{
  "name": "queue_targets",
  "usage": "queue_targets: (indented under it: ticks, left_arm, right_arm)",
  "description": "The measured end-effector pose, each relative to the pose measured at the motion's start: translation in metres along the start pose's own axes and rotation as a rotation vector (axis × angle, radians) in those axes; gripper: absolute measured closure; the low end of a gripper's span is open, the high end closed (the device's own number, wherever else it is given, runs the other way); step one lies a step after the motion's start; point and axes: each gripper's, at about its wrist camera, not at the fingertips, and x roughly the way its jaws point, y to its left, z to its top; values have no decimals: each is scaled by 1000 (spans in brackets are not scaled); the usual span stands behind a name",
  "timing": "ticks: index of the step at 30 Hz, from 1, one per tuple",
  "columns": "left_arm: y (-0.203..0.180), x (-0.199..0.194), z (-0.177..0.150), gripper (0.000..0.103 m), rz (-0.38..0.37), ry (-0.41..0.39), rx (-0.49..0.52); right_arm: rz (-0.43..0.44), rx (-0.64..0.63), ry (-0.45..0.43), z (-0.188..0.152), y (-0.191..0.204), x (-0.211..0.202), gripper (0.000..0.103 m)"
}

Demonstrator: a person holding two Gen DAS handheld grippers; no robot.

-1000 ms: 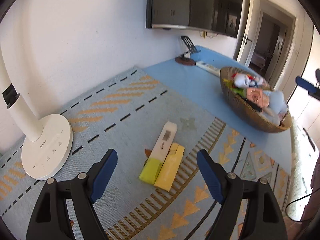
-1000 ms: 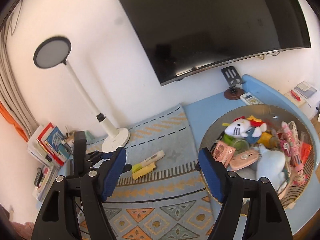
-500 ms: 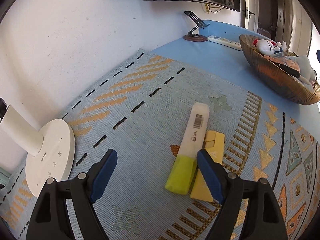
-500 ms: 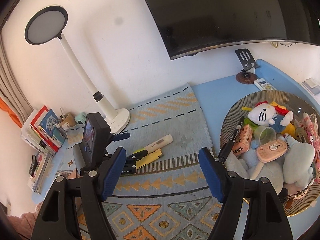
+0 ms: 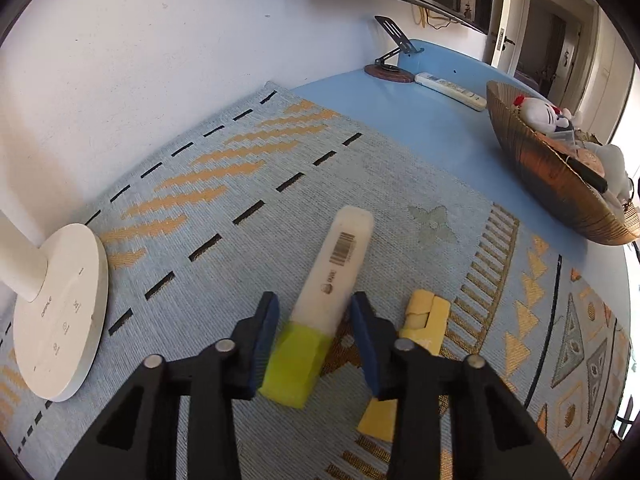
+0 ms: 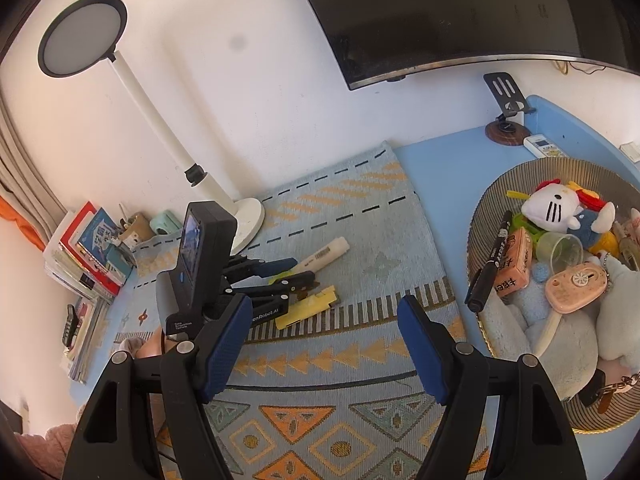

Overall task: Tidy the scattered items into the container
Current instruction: 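Grasp the white-and-green highlighter with the left gripper while the right grasps the yellow highlighter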

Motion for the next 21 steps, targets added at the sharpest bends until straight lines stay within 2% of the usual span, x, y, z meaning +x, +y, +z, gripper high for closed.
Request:
queue_targets:
  ticks: [5,10,14,17,19,21]
  left_arm:
    - [18,-19,-27,82,55,15,-96]
    - [47,-54,-74,82,101,22,-205]
    - [73,-76,-112,82,135,-12,-297]
    - [89,-83,-124,81,92,-51,-367]
    - [94,-84,-125,81,100,-56,-372]
    - [92,-83,-126,81,111,-60,-356]
  right_arm:
    - [-83,0,109,-11,7,39,28]
    - [-77,10,191,-27,17,84,28]
    - [-119,-24,205,-28,36,115,34]
    - [-134,5,218,-23,39,135,39]
    - [-143,18,242,-20,40,150,42]
    - [-172,-11,211,-16,46,155,42]
